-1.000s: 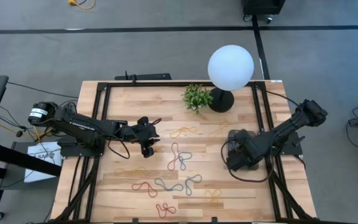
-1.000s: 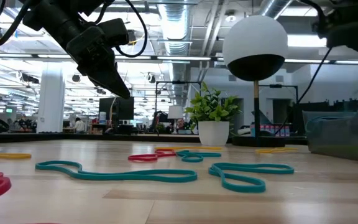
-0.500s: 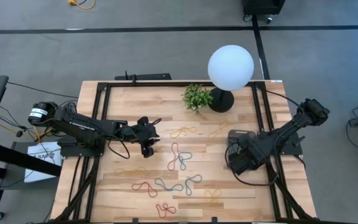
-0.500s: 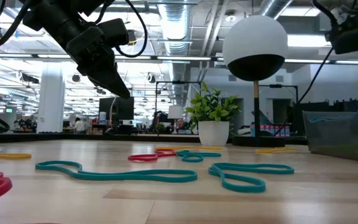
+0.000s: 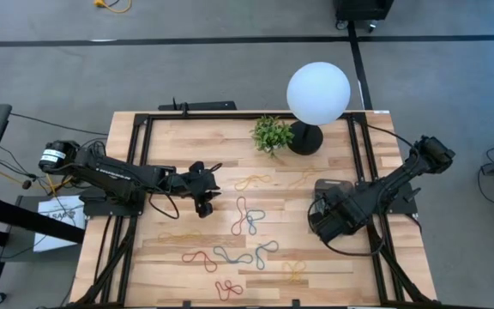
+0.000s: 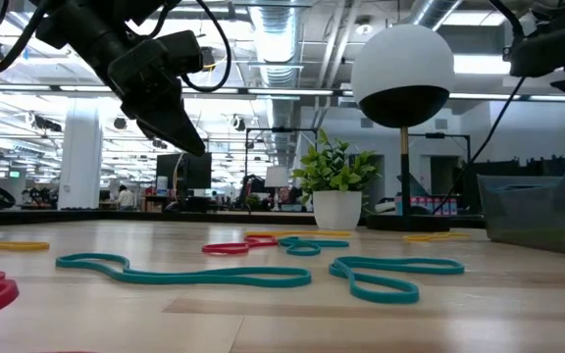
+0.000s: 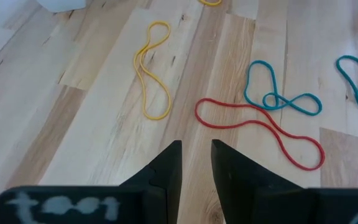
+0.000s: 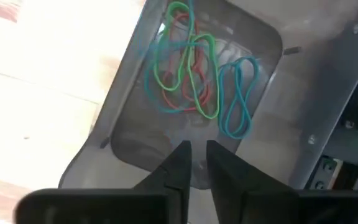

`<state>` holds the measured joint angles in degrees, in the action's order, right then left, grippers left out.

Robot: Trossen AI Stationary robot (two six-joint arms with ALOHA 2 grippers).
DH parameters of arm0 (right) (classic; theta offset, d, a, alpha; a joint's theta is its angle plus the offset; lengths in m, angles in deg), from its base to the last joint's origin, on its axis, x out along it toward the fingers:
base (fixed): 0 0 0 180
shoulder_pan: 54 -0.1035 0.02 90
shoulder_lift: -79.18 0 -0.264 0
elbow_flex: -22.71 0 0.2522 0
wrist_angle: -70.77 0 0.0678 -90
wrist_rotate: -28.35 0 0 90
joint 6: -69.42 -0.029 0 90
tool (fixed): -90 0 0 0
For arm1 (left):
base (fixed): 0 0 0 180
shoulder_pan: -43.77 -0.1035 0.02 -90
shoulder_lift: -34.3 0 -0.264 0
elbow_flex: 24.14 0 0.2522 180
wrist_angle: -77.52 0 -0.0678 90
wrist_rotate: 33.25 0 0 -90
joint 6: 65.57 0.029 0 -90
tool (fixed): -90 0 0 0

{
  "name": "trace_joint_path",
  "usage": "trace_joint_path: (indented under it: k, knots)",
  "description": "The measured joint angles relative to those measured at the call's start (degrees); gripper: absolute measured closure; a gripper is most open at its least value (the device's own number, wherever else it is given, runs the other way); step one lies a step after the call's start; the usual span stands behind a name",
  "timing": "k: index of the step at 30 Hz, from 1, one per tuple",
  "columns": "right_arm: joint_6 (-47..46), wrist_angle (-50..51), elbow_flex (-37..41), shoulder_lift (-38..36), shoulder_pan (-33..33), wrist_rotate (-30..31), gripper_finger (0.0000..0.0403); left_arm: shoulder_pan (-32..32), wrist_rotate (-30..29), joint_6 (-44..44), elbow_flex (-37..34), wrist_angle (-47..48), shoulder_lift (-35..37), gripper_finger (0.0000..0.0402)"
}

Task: Pick and place items into bin
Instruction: Put the blue rubber band into the black transparent bin, then put the top blue rubber band into the black transparent bin

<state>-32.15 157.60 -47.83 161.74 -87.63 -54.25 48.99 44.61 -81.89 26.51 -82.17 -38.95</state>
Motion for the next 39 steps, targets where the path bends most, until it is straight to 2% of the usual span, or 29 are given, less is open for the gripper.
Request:
trace_joint_path:
  k: [3,5,8,12,17,22,26,30,34,39]
  knots:
    - [0.25,0.17,0.00,0.02,0.00,0.93,0.0331,0.00,0.98,0.34,0.01,0.00,0.00,0.0326]
    - [1.50,0.13,0.00,0.02,0.00,4.41,0.0322,0.01,1.40,0.70,0.00,-0.23,0.00,0.0326]
    - [2.48,-0.29,-0.01,0.39,0.03,14.67,0.0316,-0.01,2.17,0.76,-0.03,-2.12,0.00,0.0326]
    - [5.06,-1.97,-0.02,0.93,0.75,28.04,0.0317,0.01,6.75,0.89,-0.03,-6.20,0.00,0.0326]
    - [13.51,-5.98,-0.04,1.50,2.65,39.24,0.0317,0.01,10.42,1.21,-0.03,-10.59,0.00,0.0326]
    - [24.08,-12.50,-0.04,1.51,5.59,40.90,0.0317,-0.04,12.15,4.59,-0.05,-18.05,-3.48,0.0326]
    - [31.54,-18.41,-0.04,1.51,7.97,40.83,0.0317,0.08,16.83,4.68,0.00,-30.42,-11.94,0.0326]
    - [37.59,-22.96,-0.04,1.51,9.35,40.59,0.0317,0.17,17.94,4.25,0.09,-39.29,-21.28,0.0326]
    - [40.57,-25.47,-0.04,1.51,9.77,40.47,0.0317,1.10,17.90,7.77,2.82,-39.58,-28.78,0.0326]
    - [40.59,-25.60,-0.04,1.51,9.77,40.29,0.0317,2.94,17.88,13.16,7.28,-39.09,-34.85,0.0326]
